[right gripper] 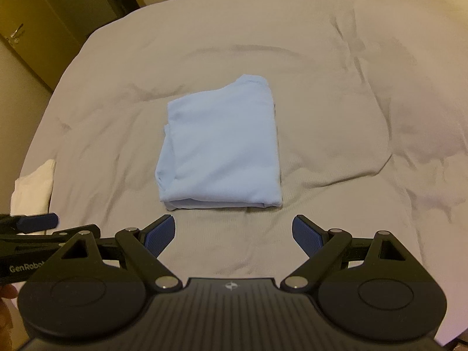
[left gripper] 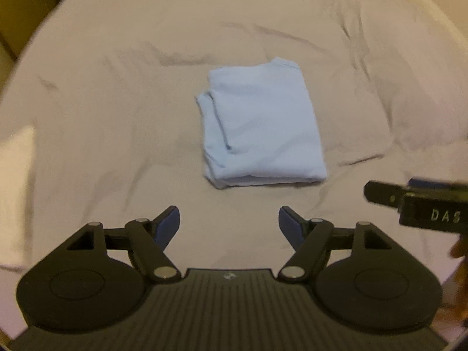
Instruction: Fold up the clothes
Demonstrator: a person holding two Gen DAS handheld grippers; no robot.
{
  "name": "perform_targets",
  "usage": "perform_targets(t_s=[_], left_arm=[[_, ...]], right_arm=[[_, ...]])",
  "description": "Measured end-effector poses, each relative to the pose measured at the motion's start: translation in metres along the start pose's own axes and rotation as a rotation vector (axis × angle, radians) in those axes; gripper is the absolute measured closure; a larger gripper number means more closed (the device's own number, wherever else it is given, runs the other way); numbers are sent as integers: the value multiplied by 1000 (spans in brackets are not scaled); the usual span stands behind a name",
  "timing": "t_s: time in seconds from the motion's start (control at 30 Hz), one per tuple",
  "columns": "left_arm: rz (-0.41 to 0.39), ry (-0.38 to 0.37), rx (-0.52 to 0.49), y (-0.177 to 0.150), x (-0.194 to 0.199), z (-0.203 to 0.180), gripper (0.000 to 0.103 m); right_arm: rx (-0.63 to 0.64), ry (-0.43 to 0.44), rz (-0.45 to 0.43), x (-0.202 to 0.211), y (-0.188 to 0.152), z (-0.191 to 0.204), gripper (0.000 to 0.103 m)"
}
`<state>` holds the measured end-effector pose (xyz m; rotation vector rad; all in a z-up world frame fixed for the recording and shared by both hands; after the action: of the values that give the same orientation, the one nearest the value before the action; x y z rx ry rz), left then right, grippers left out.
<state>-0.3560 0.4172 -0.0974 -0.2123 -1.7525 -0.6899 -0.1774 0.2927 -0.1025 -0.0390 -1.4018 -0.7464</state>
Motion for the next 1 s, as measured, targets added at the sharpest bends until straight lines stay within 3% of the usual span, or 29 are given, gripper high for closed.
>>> perform_targets(t_s=[0.23,0.37,0.53,0.67,0.8,1.0], left_arm=[[73,-200,288,7,-70,59,32],[100,-336,437,28,-122,87,32],[76,-397,431,62,-185,103,30],[82,-494,427,81,-234,118,29],[102,-654,460,89,-268,123,26],[122,-731,472,91,-302,122,27]], right_arm=[[-117,124,67,-53,-12,-47,16],[-171,176,102,-97,-11,-73,17],[-221,277,60,-146,15,-96,22],[-234,330,2,-178,42,-112,22],[-249,404,-11,-210,60,-127,22],[-340,514,-23,-246,65,-152,22]])
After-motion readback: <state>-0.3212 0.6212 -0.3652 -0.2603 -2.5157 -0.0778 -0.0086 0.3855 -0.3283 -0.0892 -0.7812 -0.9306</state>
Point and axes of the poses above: each gripper's, at about its wrist camera, not at the fingertips, and x roughly against the way its jaws point, z to its left, y to its top, the point moved 2 cm from there along -x, roughly the way its jaws point, and after that the axes turned 5 degrees about x, right-handed, at the moved point
